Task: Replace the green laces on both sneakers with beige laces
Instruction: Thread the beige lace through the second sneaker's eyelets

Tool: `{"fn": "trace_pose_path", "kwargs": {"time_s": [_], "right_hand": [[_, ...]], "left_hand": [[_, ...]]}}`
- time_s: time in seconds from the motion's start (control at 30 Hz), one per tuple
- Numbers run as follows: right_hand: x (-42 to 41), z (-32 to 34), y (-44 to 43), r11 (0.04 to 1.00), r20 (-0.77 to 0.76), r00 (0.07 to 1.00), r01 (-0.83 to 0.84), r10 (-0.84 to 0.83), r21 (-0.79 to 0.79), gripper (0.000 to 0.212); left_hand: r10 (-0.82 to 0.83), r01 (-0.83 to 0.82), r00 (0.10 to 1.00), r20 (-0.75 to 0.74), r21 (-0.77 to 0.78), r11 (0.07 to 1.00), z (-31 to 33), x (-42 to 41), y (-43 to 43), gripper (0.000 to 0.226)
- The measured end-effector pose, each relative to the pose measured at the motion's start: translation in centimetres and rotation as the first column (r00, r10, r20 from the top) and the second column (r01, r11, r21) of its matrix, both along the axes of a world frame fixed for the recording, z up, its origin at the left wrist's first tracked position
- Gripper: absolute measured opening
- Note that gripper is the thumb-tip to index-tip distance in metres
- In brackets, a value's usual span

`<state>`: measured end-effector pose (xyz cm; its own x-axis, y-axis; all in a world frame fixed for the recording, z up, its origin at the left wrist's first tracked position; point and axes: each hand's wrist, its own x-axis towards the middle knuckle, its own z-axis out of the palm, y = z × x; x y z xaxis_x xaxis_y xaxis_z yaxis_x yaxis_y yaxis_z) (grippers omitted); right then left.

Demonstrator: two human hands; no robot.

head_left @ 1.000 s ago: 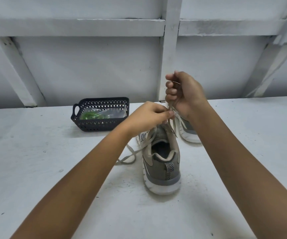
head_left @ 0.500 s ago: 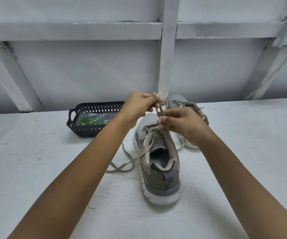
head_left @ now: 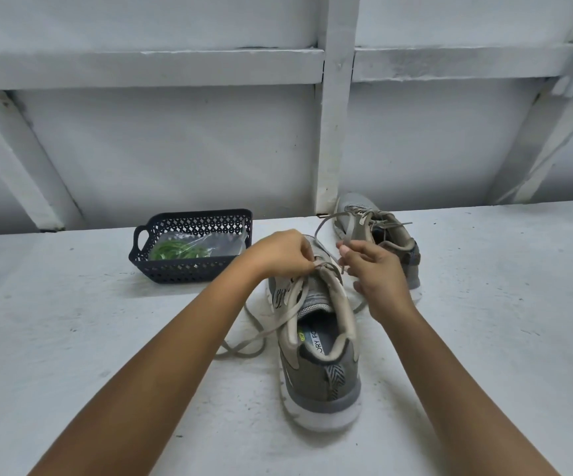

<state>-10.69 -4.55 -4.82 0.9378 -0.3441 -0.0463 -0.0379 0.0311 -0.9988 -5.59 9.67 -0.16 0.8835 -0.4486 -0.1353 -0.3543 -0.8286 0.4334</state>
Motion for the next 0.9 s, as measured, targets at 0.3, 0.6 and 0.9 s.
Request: {"fn": "trace_pose_path", "kwargs": {"time_s": [0.3,0.6,0.9], "right_hand": [[0.7,-0.8,0.6,0.978,0.077,0.996,-0.059,0.044,0.198,0.018],[1.9,-1.8,1.0,0.986,0.093,0.995,0.012,-0.028,0.168,0.016],[2.4,-2.7,0.8,0.993,0.117,0.992,0.052,-0.040,-0.106,0.007]], "left_hand": [[0.160,-0.125,0.950,0.269,-0.143,0.982,-0.8,1.3,-0.8,0.011],[0.172,-0.124,0.953,0.249,-0.197,0.972,-2.6,1.1,-2.0,0.009],[0.125,-0.116,0.989,0.083,-0.105,0.988,-1.8,0.2,-0.5,0.018]]}}
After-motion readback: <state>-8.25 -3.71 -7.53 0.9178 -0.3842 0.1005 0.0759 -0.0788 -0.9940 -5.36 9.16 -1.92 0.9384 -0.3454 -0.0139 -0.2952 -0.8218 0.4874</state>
